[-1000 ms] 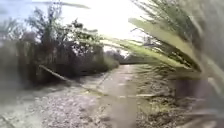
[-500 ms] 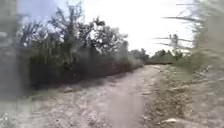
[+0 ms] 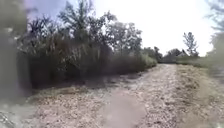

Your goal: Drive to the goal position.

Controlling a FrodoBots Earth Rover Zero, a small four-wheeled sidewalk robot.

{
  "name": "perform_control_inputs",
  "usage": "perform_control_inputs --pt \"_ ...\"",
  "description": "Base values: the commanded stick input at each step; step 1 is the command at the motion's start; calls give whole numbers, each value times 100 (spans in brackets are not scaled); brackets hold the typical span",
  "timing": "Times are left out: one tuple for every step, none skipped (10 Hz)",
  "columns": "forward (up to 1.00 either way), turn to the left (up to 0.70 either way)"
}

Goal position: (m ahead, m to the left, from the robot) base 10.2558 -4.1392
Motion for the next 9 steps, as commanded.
perform_control_inputs --pt "70 -35" --pt "70 -35" --pt "70 -35" --pt "70 -35" --pt "70 -35" --pt "70 -35" --pt "70 0" --pt "70 0" --pt "70 0"
